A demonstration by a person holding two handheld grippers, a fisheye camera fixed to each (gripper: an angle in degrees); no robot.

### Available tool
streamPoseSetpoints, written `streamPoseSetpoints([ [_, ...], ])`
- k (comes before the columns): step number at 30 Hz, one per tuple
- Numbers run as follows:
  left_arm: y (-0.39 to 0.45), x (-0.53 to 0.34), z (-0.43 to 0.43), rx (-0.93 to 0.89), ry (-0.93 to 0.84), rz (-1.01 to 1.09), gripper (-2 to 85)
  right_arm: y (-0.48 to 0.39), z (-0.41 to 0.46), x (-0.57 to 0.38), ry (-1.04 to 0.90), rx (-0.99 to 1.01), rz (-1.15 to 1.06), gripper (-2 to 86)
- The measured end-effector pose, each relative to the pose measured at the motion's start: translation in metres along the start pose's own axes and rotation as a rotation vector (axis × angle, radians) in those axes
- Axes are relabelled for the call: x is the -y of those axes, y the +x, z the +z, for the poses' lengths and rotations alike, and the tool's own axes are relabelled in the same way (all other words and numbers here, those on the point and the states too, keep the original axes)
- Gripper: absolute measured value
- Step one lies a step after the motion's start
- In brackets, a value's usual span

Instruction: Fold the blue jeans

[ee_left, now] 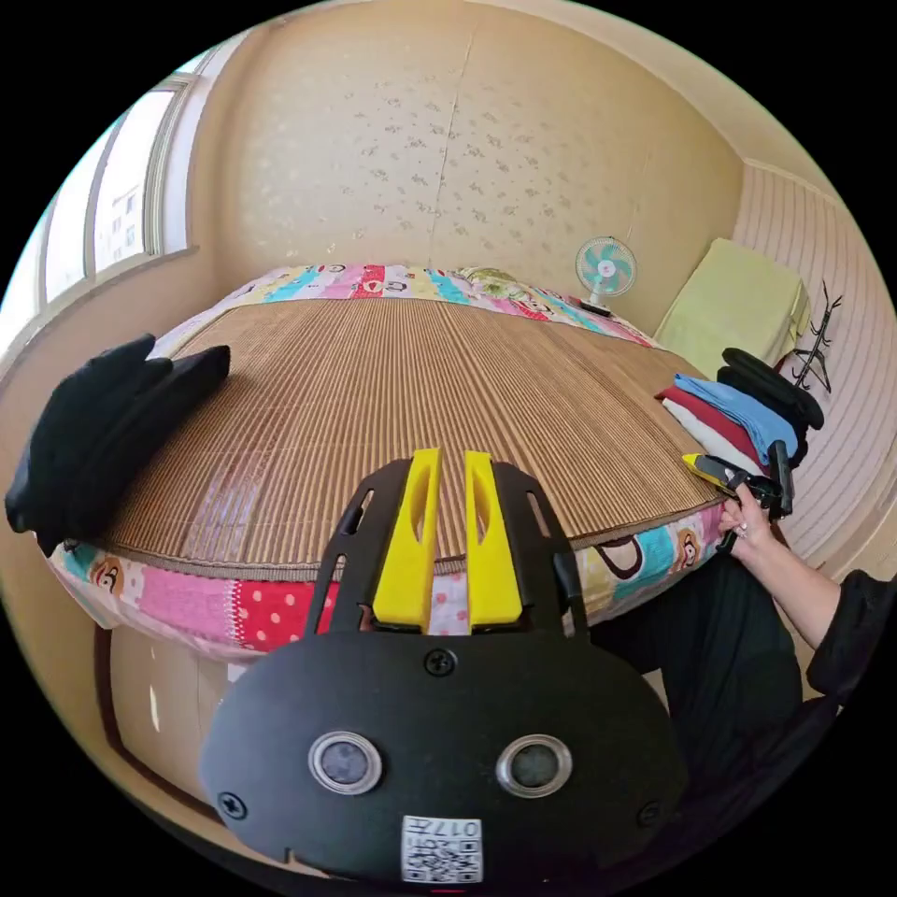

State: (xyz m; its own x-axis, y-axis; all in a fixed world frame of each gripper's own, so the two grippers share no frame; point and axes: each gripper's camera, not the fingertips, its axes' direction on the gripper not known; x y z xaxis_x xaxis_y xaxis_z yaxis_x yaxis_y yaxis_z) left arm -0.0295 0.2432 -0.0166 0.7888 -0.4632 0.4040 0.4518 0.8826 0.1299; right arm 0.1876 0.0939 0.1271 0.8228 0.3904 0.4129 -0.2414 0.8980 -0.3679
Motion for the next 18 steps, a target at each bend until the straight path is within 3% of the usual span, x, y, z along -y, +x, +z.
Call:
streamPoseSetpoints([
  [1, 0.006, -0.007, 0.022, -0.057, -0.029, -0.022, 5.0, -0.011, -0.011, 0.002, 0.023, -0.023, -0.051, 3.7],
  [4, 0.006, -0.033, 0.058, -0.154, -0.038, -0.058, 3.2, -0.052, -0.075, 0.009, 0.211, -0.347, -0.210, 6.9],
  [7, -0.007, -0.025, 0.069, -0.256, 0.018, -0.118, 5.5, -0.046, -0.123, 0.028, 0.358, -0.664, -0.153, 9.0],
  [9, -0.011, -0.014, 0.081, -0.274, 0.014, -0.107, 6.8, -0.007, -0.133, 0.055, 0.286, -0.850, -0.002, 9.8],
  [12, -0.016, -0.009, 0.108, -0.271, 0.001, -0.113, 7.2, 0.059, -0.108, 0.077, 0.029, -0.827, 0.200, 7.5],
  [16, -0.028, -0.021, 0.136, -0.297, 0.038, -0.135, 3.0, 0.017, -0.096, 0.103, 0.096, -0.920, 0.201, 3.5],
  [18, -0.033, -0.022, 0.144, -0.332, 0.039, -0.128, 3.3, -0.045, -0.076, 0.127, 0.219, -0.948, 0.046, 2.5],
])
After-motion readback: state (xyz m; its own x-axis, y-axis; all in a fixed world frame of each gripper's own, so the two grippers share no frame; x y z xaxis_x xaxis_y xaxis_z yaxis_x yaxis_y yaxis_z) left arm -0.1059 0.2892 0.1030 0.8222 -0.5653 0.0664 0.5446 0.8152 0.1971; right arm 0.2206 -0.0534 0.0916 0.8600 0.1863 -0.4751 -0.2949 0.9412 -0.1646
